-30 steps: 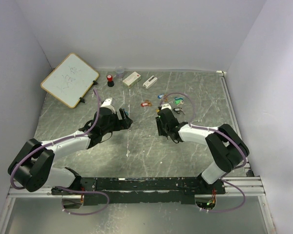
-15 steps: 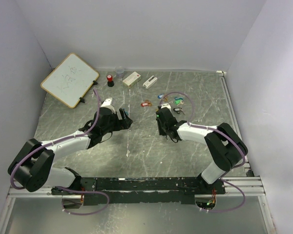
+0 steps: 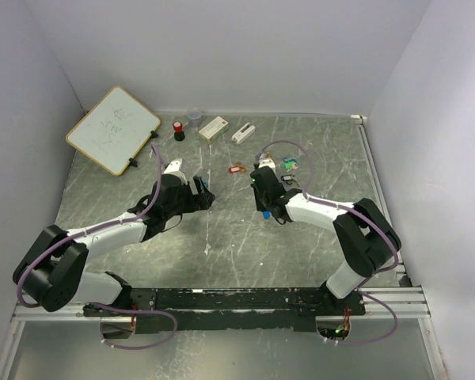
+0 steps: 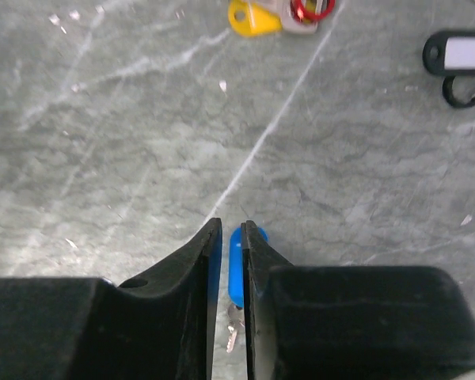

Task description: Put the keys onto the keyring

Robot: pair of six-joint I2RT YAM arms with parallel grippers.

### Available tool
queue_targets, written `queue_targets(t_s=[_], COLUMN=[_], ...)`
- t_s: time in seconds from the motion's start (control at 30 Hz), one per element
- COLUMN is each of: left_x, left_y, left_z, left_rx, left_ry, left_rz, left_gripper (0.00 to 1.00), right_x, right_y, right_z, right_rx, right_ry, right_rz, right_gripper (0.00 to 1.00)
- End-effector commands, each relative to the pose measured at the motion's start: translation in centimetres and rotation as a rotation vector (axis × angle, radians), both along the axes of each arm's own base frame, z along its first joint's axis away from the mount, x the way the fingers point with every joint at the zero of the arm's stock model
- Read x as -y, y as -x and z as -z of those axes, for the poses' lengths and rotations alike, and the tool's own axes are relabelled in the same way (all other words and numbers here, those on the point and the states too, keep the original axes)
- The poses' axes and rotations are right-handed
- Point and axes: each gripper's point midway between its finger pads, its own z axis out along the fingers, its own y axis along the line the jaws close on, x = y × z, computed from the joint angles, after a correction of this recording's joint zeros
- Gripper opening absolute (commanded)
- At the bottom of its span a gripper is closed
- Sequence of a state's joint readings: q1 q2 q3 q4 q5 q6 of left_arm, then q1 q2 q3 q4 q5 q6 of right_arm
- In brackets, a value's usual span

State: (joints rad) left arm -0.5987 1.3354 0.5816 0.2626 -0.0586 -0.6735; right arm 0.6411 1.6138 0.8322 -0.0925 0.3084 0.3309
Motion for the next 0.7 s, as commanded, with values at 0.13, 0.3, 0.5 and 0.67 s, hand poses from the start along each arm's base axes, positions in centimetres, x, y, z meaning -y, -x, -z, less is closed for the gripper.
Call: queue_targets(t_s=[0.13,0.3,0.5,0.67], left_x=[0.4,0.7,0.6,0.7], left_y=[-0.9,-0.8,-0.7,-0.7], left_z=[-1.5,-1.6,-1.5,-1.4], left_rx=[0.036,0.034,0.034,0.030], left_ry=[0.026,0.034,0.035,0.038], left_rz=[0.000,0.013,0.011,0.016], left_gripper=[0.95,0.95,0.95,0.95], right_x=[-0.5,0.3,1.6,2.3], right_y=[-1.5,-0.3,2.6,4.3], right_z=[-3.0,-2.5,-1.7,-1.2], right_rx=[0.068,0.023,-0.022,-0.039], right_ry=[-0.013,-0.010,-0.055,-0.094], right_rz=[0.013,0.051,0.083,0.105], right_gripper=[0.21,0.43,0.43,0.39])
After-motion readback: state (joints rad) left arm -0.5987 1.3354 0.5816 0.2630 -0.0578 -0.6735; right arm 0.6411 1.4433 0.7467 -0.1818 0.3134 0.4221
